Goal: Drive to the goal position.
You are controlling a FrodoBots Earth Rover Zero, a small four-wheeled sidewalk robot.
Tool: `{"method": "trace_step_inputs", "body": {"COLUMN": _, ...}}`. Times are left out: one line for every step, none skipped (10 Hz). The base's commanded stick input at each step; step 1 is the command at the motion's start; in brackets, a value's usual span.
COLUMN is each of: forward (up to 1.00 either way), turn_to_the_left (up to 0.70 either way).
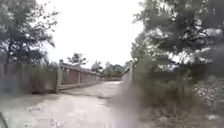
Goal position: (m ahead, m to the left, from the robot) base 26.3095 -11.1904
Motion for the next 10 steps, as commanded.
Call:
{"method": "trace_step_inputs", "body": {"forward": 0.85, "turn_to_the_left": 0.18}}
{"method": "trace_step_inputs", "body": {"forward": 0.85, "turn_to_the_left": 0.27}}
{"method": "trace_step_inputs", "body": {"forward": 0.85, "turn_to_the_left": 0.22}}
{"method": "trace_step_inputs", "body": {"forward": 0.85, "turn_to_the_left": 0.02}}
{"method": "trace_step_inputs", "body": {"forward": 0.85, "turn_to_the_left": 0.07}}
{"method": "trace_step_inputs", "body": {"forward": 0.85, "turn_to_the_left": 0.11}}
{"method": "trace_step_inputs", "body": {"forward": 0.85, "turn_to_the_left": 0.18}}
{"method": "trace_step_inputs", "body": {"forward": 0.85, "turn_to_the_left": 0.30}}
{"method": "trace_step_inputs", "body": {"forward": 0.84, "turn_to_the_left": 0.33}}
{"method": "trace_step_inputs", "body": {"forward": 0.82, "turn_to_the_left": 0.33}}
